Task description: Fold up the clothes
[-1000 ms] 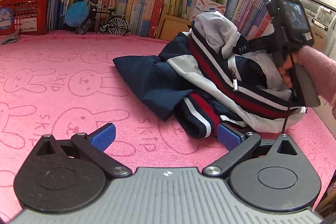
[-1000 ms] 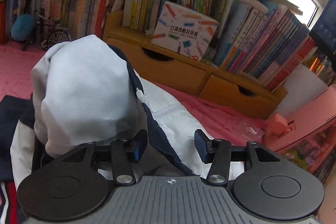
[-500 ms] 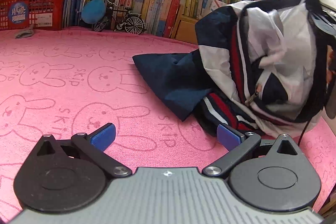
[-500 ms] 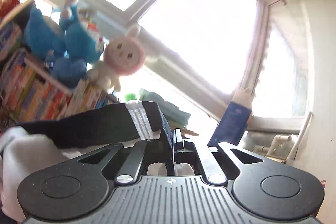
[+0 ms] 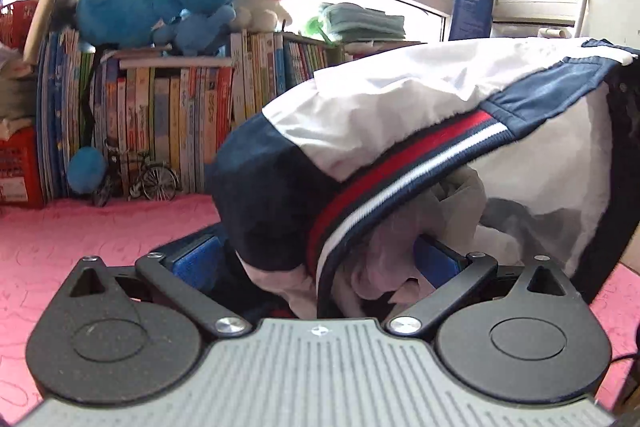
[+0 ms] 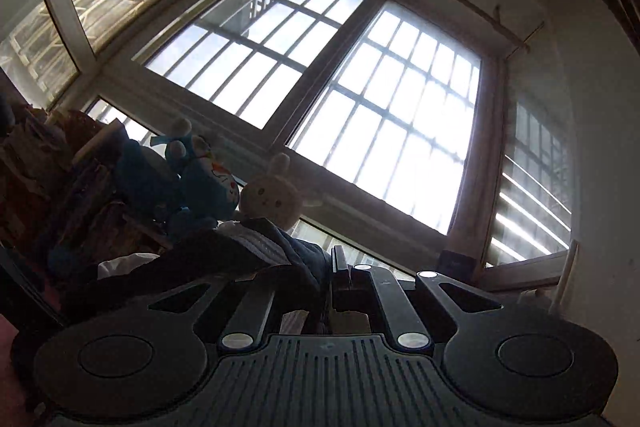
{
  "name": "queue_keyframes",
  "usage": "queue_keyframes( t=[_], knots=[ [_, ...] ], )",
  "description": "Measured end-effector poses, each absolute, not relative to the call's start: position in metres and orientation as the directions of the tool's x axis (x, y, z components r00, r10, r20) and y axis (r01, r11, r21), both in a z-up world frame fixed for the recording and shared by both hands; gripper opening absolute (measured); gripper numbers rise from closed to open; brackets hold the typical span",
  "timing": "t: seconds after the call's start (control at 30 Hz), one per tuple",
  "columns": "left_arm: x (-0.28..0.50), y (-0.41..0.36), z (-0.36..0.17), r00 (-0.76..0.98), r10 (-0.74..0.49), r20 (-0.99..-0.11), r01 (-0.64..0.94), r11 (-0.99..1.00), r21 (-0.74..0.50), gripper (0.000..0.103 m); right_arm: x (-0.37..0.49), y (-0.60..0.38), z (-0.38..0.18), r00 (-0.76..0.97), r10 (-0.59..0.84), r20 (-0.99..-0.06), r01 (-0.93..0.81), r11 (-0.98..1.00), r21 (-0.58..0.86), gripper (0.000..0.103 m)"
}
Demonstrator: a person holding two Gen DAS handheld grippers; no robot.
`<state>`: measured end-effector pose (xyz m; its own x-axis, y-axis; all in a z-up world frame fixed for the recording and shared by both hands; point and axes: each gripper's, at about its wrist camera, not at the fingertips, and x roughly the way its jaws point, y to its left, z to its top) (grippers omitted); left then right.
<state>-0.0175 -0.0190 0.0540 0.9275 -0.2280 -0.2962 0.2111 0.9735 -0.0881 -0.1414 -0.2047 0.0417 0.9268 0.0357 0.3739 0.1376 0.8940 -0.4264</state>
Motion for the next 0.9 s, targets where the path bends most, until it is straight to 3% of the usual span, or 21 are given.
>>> queue_keyframes(
  t=[0.2, 0.37, 0.47, 0.6, 0.67, 0.83, 0.9],
  knots=[
    [0.016, -0.028, 0.065, 0.976, 0.041, -0.212, -0.037, 0.999, 0.023, 0.103, -0.154, -0.208, 0.027, 0.936, 0.027, 0.350, 0.139, 0.887, -0.440, 0.008],
    [0.025, -0.005, 0.080, 0.963, 0.248, -0.105, -0.240, 0.967, 0.083, 0.103, -0.147, -0.204, 0.001, 0.963, 0.014, 0.270, 0.129, 0.856, -0.501, 0.019],
    [0.019, 0.014, 0.095, 0.943, 0.328, -0.048, -0.323, 0.941, 0.097, 0.103, -0.131, -0.201, -0.029, 0.988, -0.012, 0.156, 0.097, 0.832, -0.546, 0.022],
    [0.004, 0.050, 0.106, 0.917, 0.397, -0.042, -0.394, 0.917, 0.069, 0.103, -0.118, -0.217, -0.049, 0.994, -0.108, 0.021, 0.105, 0.872, -0.479, 0.025],
    [-0.008, 0.064, 0.104, 0.906, 0.420, -0.049, -0.415, 0.906, 0.084, 0.103, -0.106, -0.226, -0.045, 0.991, -0.096, -0.093, 0.045, 0.896, -0.441, 0.026],
    [-0.066, 0.087, 0.079, 0.908, 0.405, -0.106, -0.393, 0.912, 0.122, 0.103, -0.072, -0.248, -0.027, 0.918, 0.004, -0.397, -0.137, 0.942, -0.306, 0.038],
    [-0.057, 0.099, 0.065, 0.894, 0.408, -0.186, -0.390, 0.912, 0.127, 0.103, -0.058, -0.257, -0.019, 0.861, 0.053, -0.506, -0.198, 0.951, -0.237, 0.038]
  ],
)
